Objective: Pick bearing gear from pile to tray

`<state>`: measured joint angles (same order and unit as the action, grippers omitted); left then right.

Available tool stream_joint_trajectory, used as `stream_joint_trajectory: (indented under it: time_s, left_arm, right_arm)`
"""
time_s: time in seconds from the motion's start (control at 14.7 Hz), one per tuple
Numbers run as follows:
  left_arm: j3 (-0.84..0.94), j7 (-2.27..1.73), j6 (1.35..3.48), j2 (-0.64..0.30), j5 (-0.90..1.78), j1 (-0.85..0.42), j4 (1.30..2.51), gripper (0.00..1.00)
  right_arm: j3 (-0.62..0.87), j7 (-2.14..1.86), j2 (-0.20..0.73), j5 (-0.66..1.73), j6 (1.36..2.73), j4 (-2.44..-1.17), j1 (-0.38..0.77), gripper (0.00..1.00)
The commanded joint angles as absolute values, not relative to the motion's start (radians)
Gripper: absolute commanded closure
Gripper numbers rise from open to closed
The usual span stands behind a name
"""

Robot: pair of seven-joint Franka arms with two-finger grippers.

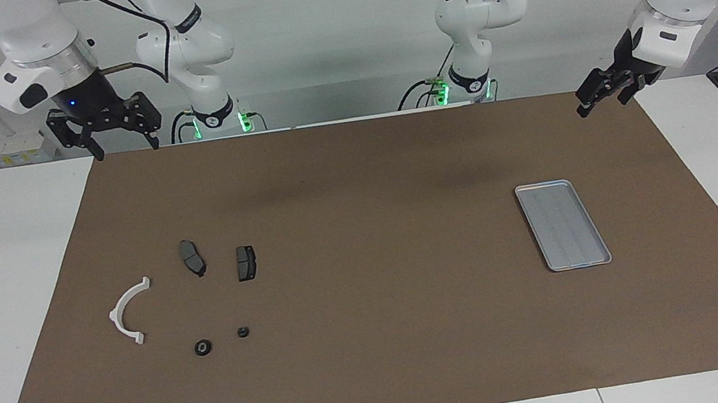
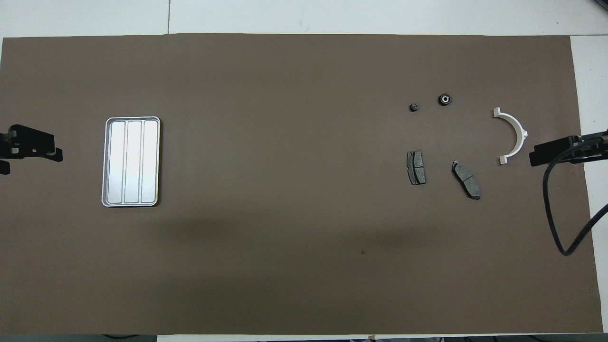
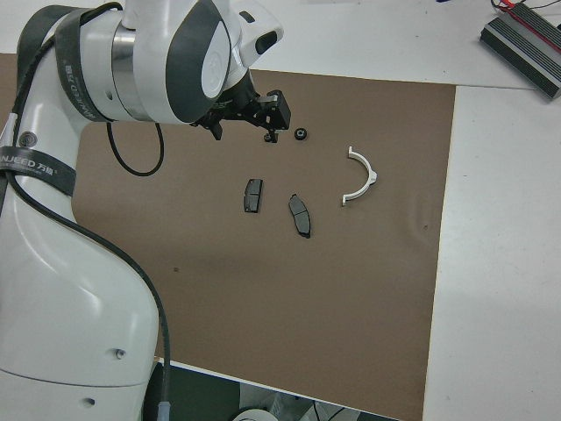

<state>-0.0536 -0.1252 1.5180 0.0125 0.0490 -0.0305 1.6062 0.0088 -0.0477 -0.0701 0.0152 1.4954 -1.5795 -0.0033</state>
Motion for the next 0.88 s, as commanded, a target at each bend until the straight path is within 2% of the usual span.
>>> stream_joint_trajectory:
  time_s: [0.0, 0.27, 0.82]
  left_arm:
    - [-0.049, -0.12, 1.503, 0.017, 0.035, -0.026, 1.606, 0.0]
    - [-0.049, -0.12, 1.503, 0.017, 0.034, -0.026, 1.606, 0.0]
    - [-0.049, -0.12, 1.503, 0.017, 0.034, -0.026, 1.605, 0.0]
  right_arm:
    - [0.017, -0.067, -0.083, 0.014, 1.522, -1.601, -0.012, 0.0]
    - [0.02, -0.049, -0.061, 0.014, 1.696, -1.719, -0.006, 0.0]
    - [0.02, 0.096, 0.222, -0.035, 1.923, -1.72, 0.049, 0.0]
